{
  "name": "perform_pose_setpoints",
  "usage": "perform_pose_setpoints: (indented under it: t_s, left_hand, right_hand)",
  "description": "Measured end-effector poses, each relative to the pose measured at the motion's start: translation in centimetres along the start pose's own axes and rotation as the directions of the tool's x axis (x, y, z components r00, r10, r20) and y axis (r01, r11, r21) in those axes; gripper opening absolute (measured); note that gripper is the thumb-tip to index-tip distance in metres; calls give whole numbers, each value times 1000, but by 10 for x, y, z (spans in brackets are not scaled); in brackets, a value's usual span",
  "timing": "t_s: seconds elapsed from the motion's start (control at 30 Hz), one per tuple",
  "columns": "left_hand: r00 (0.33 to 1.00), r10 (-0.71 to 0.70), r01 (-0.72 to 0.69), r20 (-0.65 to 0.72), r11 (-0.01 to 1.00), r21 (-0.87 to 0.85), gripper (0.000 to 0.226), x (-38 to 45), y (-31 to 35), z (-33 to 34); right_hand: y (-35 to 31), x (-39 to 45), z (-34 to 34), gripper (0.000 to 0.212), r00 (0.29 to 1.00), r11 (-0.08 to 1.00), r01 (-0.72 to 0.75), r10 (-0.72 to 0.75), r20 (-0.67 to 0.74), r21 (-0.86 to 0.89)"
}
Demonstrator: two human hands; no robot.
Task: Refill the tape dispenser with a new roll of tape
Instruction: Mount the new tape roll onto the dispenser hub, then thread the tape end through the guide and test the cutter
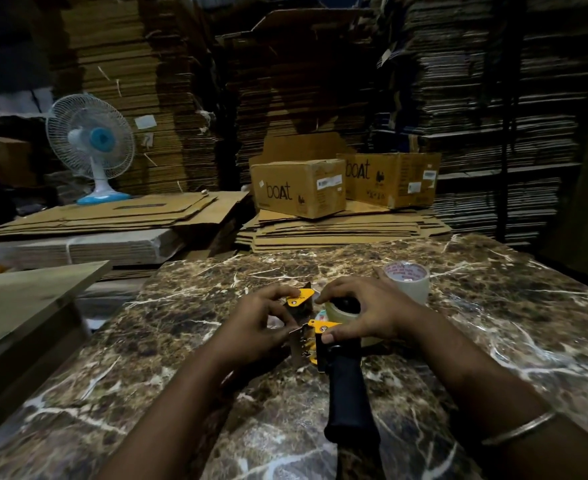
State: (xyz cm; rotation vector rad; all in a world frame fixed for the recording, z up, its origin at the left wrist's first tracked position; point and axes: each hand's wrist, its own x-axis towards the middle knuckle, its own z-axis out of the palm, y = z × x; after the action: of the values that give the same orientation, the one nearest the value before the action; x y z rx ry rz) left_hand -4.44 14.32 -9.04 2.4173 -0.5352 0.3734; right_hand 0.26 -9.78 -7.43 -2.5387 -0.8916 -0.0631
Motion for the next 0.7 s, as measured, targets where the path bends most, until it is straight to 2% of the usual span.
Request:
perform_pose_setpoints:
  t_s: [0.17, 0.23, 0.33, 0.53, 0.63, 0.7]
  left_hand:
    - [996, -88, 83, -18, 982, -169, 5, -16, -16, -13]
    - [995, -103, 97, -19, 976, -196, 8, -20, -18, -15]
    - [990, -142, 144, 21, 972, -187, 5, -23, -14, -16]
    - [992, -122, 124, 36, 991, -53, 2, -22, -16, -15]
    - [992, -122, 124, 37, 991, -51, 3, -23, -16, -14]
    - [992, -124, 126, 38, 990, -58, 5, -23, -18, -15]
  right_hand:
    - [2, 3, 3, 81, 1000, 997, 19, -19, -2, 80]
    - [2, 3, 3, 83, 1000, 997, 20, -19, -8, 78]
    - [0, 2, -1, 96, 1000, 998, -12, 11, 7, 61]
    - [-5, 0, -2, 94, 1000, 999, -10, 9, 19, 47]
    - [-6, 2, -3, 86, 999, 992, 34, -33, -18, 120]
    - [-11, 6, 0, 73, 996, 980, 76, -66, -60, 185]
